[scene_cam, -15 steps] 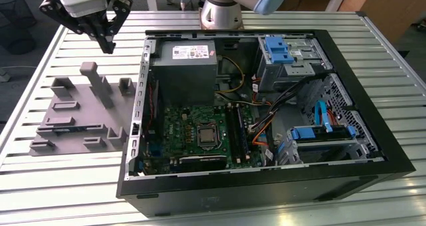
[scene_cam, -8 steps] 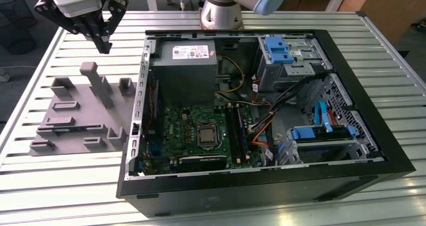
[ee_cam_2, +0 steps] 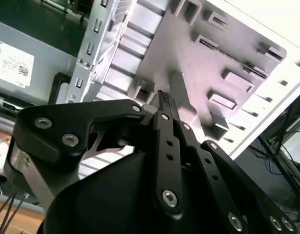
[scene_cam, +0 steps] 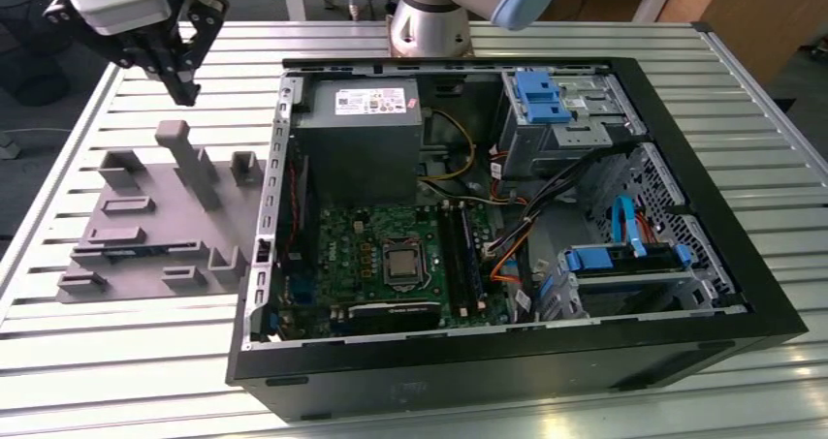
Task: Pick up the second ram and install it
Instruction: 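Reach for the second ram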
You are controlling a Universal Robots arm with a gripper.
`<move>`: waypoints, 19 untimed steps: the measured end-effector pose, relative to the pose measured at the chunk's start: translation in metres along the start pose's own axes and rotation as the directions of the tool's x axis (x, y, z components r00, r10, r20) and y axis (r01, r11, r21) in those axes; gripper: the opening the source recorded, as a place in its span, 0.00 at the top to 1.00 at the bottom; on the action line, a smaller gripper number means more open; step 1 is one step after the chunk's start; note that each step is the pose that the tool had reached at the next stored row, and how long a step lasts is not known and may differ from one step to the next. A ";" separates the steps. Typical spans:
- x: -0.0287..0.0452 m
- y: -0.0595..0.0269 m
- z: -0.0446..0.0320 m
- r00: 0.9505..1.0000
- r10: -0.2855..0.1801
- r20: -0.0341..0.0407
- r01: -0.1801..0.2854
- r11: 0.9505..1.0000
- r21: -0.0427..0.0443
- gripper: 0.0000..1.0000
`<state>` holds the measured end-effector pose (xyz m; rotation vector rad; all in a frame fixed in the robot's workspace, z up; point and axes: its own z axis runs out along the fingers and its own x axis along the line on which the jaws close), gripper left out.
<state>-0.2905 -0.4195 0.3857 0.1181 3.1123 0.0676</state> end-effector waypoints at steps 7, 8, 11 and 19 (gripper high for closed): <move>0.0179 -0.0139 0.0011 1.000 0.000 0.000 0.000 1.000 0.000 0.89; 0.0197 -0.0163 0.0014 1.000 0.000 0.000 0.000 1.000 0.000 0.89; 0.0253 -0.0205 0.0021 1.000 0.000 0.000 0.000 1.000 0.000 0.89; 0.0558 -0.0247 0.0027 1.000 0.000 0.000 0.000 1.000 0.000 0.89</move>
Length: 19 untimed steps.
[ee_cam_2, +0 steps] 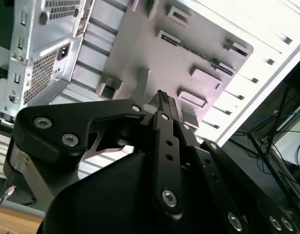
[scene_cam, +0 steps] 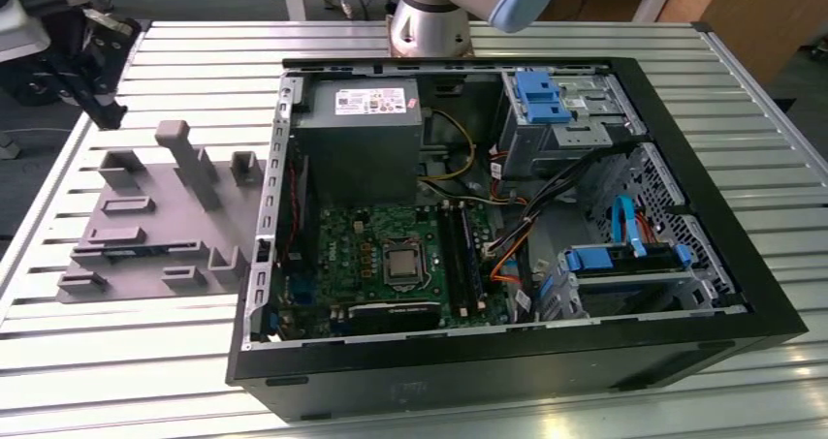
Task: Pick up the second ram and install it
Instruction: 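Reach for the second ram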
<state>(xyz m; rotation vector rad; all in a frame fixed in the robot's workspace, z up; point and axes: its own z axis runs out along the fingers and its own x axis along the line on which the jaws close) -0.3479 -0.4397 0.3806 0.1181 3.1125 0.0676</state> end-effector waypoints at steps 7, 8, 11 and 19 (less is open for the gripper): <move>0.0268 -0.0021 0.0007 1.000 0.000 -0.001 0.000 1.000 0.000 0.89; 0.0292 -0.0023 0.0008 1.000 0.000 -0.001 0.000 1.000 0.000 0.89; 0.0374 -0.0029 0.0010 1.000 0.000 -0.001 0.000 1.000 0.000 0.89; 0.0576 -0.0045 0.0014 1.000 0.000 -0.002 0.000 1.000 0.000 0.89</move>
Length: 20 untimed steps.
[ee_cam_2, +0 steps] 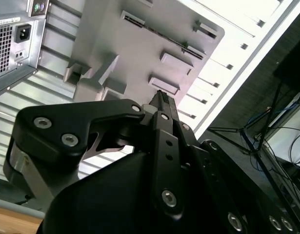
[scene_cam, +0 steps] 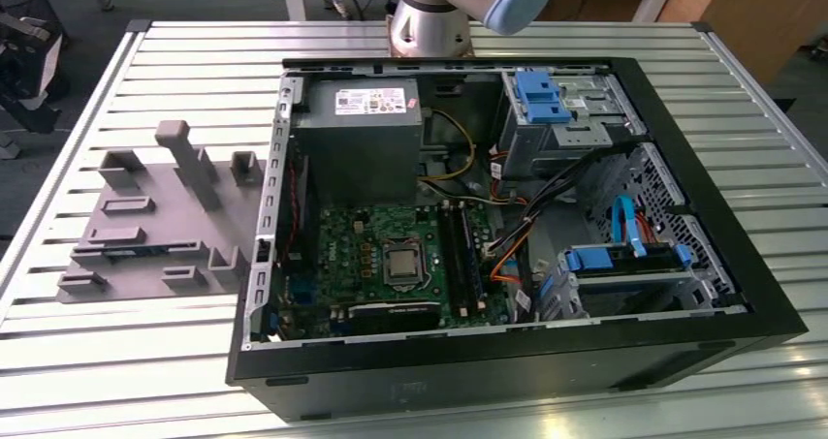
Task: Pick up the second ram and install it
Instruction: 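Reach for the second ram, then pick up the second ram and move it above second insertion slot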
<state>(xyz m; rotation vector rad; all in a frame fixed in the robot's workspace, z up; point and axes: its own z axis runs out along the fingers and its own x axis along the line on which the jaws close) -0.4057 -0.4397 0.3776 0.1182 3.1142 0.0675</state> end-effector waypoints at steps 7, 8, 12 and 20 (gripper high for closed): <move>0.0012 -0.0001 0.0000 1.000 0.000 0.000 0.000 1.000 0.000 0.89; 0.0013 -0.0001 0.0000 1.000 0.000 0.000 0.000 1.000 0.000 0.89; 0.0015 -0.0001 0.0000 1.000 0.000 0.000 0.000 1.000 0.000 0.89; 0.0017 -0.0001 0.0000 0.998 -0.059 -0.003 0.059 0.998 -0.001 0.89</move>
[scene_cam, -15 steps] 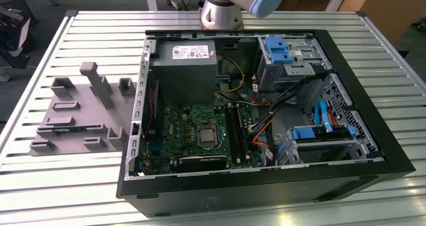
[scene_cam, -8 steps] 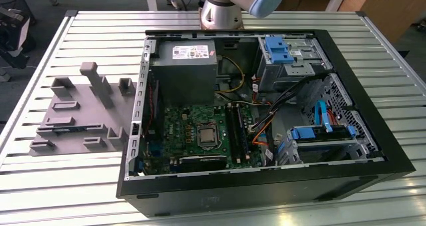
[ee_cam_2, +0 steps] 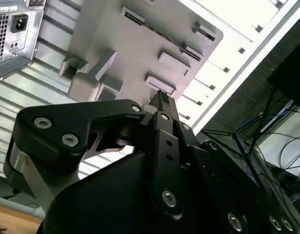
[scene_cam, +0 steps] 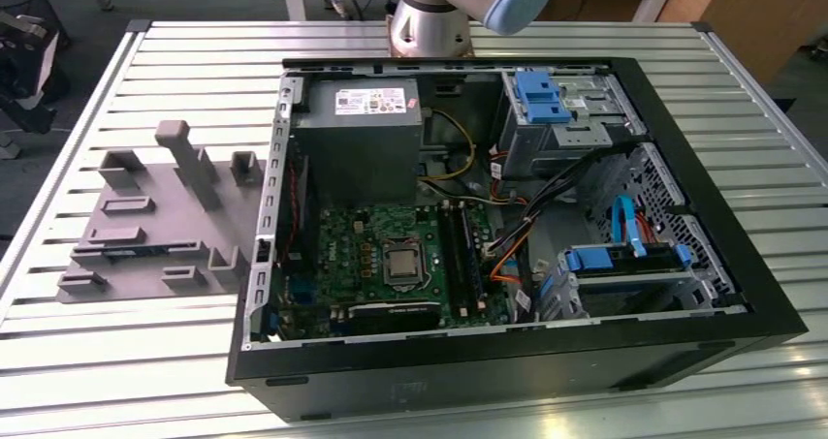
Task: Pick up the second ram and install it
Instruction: 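Pick up the second ram and move it above second insertion slot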
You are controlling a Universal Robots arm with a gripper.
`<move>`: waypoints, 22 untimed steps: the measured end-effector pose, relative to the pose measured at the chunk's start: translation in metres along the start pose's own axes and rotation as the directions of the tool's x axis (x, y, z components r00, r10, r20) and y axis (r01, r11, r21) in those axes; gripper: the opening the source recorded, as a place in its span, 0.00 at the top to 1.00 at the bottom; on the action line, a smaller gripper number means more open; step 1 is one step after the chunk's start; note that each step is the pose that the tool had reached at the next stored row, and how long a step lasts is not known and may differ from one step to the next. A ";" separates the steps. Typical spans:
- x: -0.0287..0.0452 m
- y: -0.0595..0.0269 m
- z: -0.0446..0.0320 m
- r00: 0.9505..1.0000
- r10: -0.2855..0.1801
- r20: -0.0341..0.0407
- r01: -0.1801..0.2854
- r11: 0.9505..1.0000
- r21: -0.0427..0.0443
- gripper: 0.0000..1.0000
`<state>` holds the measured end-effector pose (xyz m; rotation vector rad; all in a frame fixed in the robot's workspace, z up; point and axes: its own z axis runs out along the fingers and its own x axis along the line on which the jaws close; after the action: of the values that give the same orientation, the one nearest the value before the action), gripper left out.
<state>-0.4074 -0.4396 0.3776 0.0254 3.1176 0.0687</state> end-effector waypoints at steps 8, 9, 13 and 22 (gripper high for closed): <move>-0.0001 0.0000 0.0003 0.989 -0.145 -0.006 0.145 0.989 -0.004 0.89; -0.0001 -0.0001 0.0004 0.986 -0.164 -0.007 0.164 0.986 -0.004 0.89; -0.0001 -0.0001 0.0005 0.972 -0.234 -0.010 0.234 0.972 -0.007 0.89; 0.0000 -0.0001 0.0008 0.934 -0.358 -0.014 0.358 0.934 -0.011 0.89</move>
<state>-0.4073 -0.4397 0.3768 -0.5441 3.0782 0.0743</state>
